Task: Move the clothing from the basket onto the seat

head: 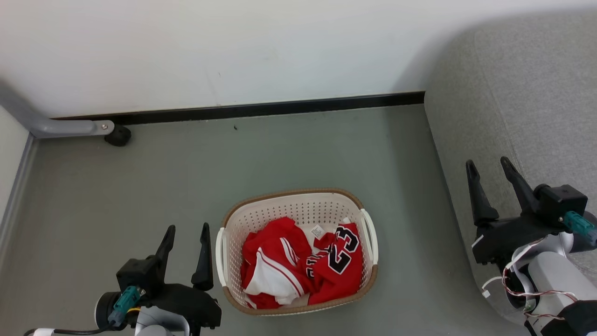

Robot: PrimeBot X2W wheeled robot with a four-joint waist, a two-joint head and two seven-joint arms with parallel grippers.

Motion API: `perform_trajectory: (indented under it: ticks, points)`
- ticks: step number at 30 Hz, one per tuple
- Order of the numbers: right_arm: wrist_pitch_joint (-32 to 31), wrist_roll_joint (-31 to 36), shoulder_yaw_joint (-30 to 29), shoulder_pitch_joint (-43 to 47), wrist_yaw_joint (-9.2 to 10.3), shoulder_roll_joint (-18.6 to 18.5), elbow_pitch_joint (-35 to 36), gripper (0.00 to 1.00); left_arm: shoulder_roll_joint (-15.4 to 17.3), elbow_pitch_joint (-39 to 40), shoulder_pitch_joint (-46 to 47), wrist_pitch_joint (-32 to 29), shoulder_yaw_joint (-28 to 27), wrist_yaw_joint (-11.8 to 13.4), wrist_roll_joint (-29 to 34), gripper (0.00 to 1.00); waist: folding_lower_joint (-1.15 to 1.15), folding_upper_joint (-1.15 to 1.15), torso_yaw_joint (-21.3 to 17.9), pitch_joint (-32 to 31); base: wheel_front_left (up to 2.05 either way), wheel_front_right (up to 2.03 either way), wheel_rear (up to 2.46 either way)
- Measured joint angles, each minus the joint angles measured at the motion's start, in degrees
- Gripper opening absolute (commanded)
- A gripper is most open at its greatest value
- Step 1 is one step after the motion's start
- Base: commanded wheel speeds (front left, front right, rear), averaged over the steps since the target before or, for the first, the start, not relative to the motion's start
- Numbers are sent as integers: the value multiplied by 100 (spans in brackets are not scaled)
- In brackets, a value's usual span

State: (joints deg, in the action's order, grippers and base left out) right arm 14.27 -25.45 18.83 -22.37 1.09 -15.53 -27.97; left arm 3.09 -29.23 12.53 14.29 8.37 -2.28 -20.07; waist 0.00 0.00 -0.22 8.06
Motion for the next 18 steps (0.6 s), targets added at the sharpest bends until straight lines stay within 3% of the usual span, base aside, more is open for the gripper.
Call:
perform_trajectory:
  ticks: [18]
  points:
    - [2,334,-214,-912,99,-103,845,100,-73,64,671,0,402,-234,1,100,0,0,-100,1383,0,0,0]
